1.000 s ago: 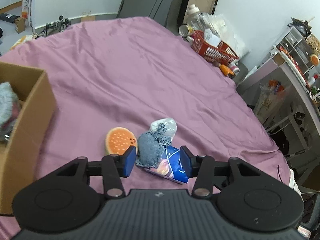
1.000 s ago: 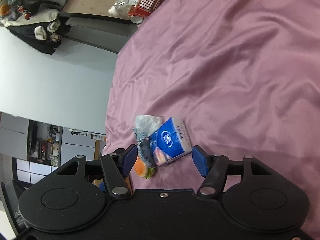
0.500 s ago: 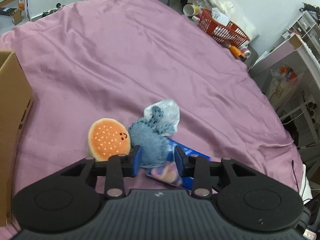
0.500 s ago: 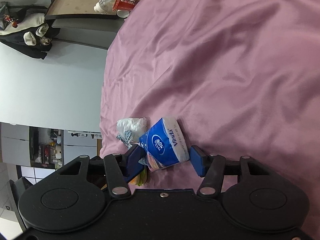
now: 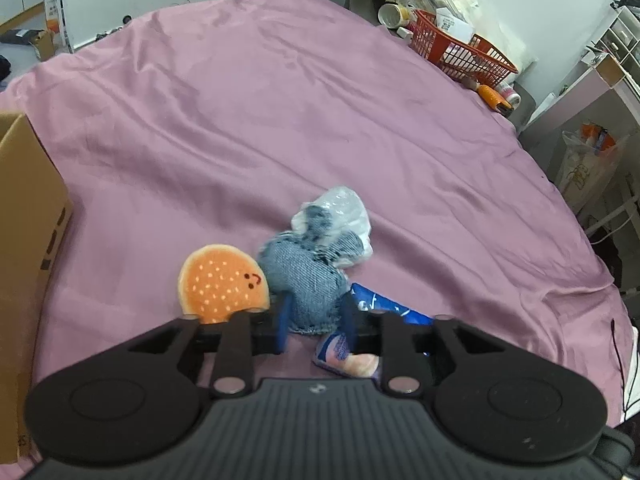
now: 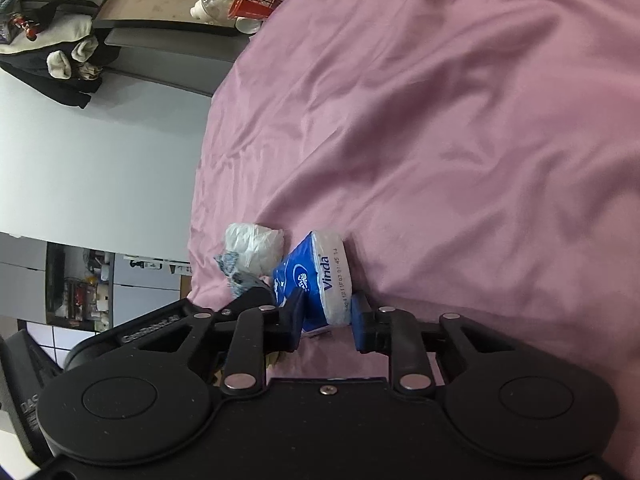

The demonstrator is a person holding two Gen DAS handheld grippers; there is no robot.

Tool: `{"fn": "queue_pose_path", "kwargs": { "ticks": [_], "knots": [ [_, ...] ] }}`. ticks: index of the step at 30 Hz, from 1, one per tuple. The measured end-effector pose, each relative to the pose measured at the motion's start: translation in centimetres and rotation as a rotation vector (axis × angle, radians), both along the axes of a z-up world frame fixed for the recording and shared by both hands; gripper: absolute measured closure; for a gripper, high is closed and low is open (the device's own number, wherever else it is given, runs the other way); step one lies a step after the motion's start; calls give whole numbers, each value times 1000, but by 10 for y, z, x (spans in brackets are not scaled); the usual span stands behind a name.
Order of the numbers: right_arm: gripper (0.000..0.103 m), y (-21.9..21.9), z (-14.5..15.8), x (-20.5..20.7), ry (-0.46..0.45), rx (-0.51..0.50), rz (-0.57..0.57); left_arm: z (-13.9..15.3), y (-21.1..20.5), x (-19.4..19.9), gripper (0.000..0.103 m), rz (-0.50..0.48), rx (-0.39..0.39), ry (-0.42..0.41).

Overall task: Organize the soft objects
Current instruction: 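Grasp grey knit plush with left gripper while right gripper grasps Vinda tissue pack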

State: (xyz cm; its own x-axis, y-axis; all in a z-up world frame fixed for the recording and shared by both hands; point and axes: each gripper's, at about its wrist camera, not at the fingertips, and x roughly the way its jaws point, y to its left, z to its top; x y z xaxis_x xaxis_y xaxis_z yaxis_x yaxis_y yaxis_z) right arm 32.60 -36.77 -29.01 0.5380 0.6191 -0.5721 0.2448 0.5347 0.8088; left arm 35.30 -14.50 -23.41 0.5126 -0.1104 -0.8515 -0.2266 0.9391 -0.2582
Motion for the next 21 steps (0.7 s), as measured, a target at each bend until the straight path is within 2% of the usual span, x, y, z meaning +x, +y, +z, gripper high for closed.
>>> {"fn": "queue_pose_path", "kwargs": {
  "ticks": [2, 5, 21],
  "knots": [
    [81, 0, 5, -3, -17, -11, 1, 4, 1, -3, 89, 1, -2, -13],
    [82, -1, 12, -8, -33, -25, 0, 14, 1, -10, 90, -19, -10, -44],
    [82, 3, 74, -38, -154, -133, -28, 76, 26, -62, 90, -35, -68, -127]
  ]
}}
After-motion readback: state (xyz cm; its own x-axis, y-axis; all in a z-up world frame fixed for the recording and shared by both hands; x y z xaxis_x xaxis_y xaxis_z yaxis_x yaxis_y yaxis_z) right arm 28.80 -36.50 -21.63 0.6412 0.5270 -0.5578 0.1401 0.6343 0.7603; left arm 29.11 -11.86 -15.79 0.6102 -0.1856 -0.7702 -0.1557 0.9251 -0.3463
